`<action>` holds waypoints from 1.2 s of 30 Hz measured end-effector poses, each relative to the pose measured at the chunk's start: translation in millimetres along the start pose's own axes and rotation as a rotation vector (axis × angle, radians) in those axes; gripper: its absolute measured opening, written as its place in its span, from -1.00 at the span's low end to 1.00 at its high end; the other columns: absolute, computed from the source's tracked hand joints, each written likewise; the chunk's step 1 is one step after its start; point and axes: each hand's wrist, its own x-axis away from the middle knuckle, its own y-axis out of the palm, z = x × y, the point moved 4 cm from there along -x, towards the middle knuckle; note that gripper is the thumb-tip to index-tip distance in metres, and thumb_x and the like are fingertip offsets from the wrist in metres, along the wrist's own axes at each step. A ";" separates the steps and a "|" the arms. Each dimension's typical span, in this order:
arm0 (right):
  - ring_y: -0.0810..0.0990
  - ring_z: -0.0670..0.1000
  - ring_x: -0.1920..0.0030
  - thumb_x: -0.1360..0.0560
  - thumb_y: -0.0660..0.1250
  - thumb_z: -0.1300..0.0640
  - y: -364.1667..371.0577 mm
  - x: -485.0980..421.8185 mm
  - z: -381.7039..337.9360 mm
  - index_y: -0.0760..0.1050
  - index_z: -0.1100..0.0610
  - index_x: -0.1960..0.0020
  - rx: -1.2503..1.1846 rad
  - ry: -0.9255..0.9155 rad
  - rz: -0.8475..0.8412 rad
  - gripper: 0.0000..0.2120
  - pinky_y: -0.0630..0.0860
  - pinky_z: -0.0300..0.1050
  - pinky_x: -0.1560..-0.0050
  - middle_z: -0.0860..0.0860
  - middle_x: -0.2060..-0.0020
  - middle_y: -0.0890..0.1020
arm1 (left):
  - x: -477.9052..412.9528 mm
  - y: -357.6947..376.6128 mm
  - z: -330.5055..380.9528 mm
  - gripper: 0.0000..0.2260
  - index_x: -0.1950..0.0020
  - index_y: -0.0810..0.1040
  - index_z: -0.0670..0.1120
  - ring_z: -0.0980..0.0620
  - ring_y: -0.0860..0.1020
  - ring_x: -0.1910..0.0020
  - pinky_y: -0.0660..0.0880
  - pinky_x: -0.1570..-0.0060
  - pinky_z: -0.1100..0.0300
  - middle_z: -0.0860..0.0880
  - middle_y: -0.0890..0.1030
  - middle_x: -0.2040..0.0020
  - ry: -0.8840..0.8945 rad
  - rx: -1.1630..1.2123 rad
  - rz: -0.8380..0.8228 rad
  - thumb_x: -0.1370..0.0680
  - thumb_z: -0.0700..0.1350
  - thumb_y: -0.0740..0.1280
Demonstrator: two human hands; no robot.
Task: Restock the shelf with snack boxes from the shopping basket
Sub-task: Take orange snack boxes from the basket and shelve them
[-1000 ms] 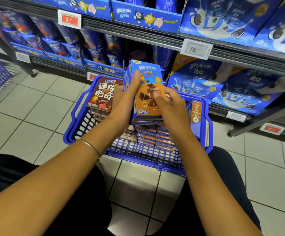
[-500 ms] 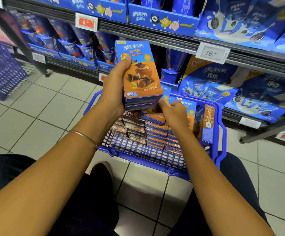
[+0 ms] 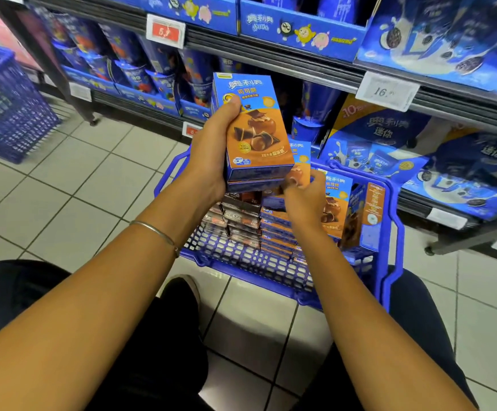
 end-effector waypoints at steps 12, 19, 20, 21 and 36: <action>0.72 0.18 -0.08 -0.52 0.49 0.00 -68.5 24.2 -69.0 0.53 0.10 -0.12 -0.599 0.026 -0.067 -0.73 0.63 0.15 -0.08 0.13 -0.11 0.72 | 0.2 -7.6 -8.1 -0.71 -0.17 0.69 -0.17 -0.27 0.72 -0.12 0.62 -0.21 -0.29 -0.24 0.74 -0.11 0.009 -0.234 0.049 -0.63 0.03 0.42; 0.72 0.00 -0.03 -0.35 0.47 -0.19 -46.6 57.6 -90.2 0.52 -0.06 -0.15 -0.274 -0.124 -0.221 -0.56 0.63 0.17 -0.16 -0.05 -0.02 0.72 | 6.1 1.8 -19.8 -0.53 -0.35 0.65 -0.16 -0.33 0.66 -0.24 0.53 -0.32 -0.34 -0.29 0.69 -0.24 -0.007 -0.248 -0.050 -0.66 0.19 0.32; 0.71 -0.03 -0.02 -0.32 0.46 -0.24 -43.7 60.4 -89.3 0.51 -0.11 -0.13 -0.249 -0.129 -0.232 -0.56 0.63 0.17 -0.14 -0.09 -0.01 0.71 | 6.8 2.9 -22.5 -0.49 -0.37 0.64 -0.13 -0.32 0.66 -0.25 0.52 -0.34 -0.32 -0.28 0.68 -0.25 -0.012 -0.258 -0.067 -0.66 0.24 0.28; 0.71 -0.05 -0.01 -0.29 0.46 -0.27 -41.3 62.7 -88.9 0.51 -0.14 -0.12 -0.238 -0.128 -0.244 -0.54 0.64 0.16 -0.13 -0.12 0.01 0.71 | 7.6 3.6 -24.8 -0.45 -0.39 0.63 -0.10 -0.30 0.66 -0.26 0.52 -0.36 -0.29 -0.26 0.68 -0.27 -0.019 -0.271 -0.079 -0.66 0.30 0.24; 0.72 -0.05 -0.05 -0.52 0.36 -0.22 -45.4 70.8 -110.4 0.53 -0.07 -0.32 -0.214 -0.176 -0.393 -0.56 0.61 0.17 -0.20 -0.10 -0.05 0.73 | 12.0 3.4 -39.2 -0.28 -0.02 0.80 -0.03 -0.16 0.77 0.05 0.70 0.19 -0.02 -0.12 0.78 -0.03 -0.100 -0.011 -0.109 -0.69 0.39 -0.03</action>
